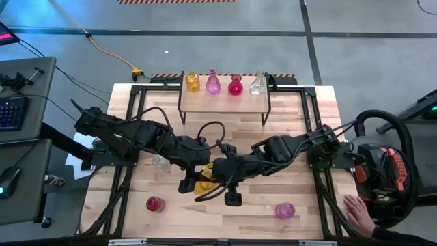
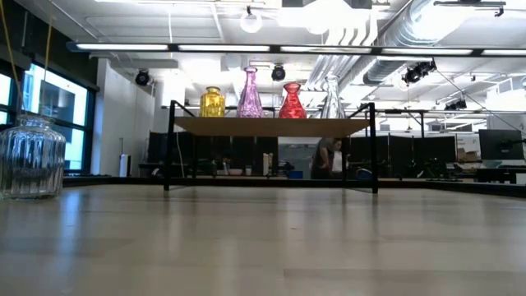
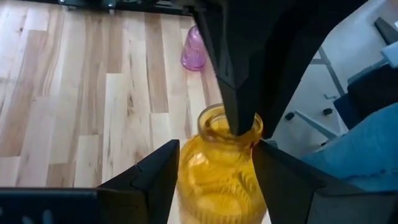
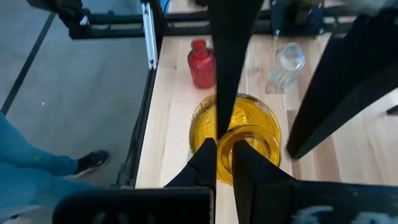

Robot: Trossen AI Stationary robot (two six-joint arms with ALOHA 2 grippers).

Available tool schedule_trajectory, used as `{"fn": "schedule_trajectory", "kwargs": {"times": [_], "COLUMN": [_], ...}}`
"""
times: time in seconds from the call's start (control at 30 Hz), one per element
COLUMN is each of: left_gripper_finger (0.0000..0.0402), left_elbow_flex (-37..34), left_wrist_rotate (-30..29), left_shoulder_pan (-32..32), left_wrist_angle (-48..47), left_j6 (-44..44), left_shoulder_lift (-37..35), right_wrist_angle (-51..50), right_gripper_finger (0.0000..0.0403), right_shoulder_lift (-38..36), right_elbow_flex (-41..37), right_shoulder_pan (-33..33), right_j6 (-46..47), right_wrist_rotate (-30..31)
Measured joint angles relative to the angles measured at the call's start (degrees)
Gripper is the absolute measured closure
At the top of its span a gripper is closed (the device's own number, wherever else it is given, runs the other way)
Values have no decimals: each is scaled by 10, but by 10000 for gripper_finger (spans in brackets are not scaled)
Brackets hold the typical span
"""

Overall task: Sort vases onto shelf
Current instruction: Put the yellow vase on the shelf

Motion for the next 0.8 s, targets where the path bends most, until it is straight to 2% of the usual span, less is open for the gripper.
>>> {"fn": "schedule_trajectory", "kwargs": {"times": [0.13, 0.8], "left_gripper_finger": [206, 206], "left_elbow_flex": [0, 0], "left_wrist_rotate": [34, 50], "left_shoulder_pan": [1, -8], "left_wrist_angle": [7, 19], "left_j6": [0, -10], "left_shoulder_lift": [1, 3], "right_wrist_angle": [10, 42], "right_gripper_finger": [403, 403], "right_shoulder_lift": [0, 0], "right_elbow_flex": [0, 0], "right_shoulder_pan": [1, 1], "right_j6": [-9, -44], "right_wrist_rotate": [9, 12]}}
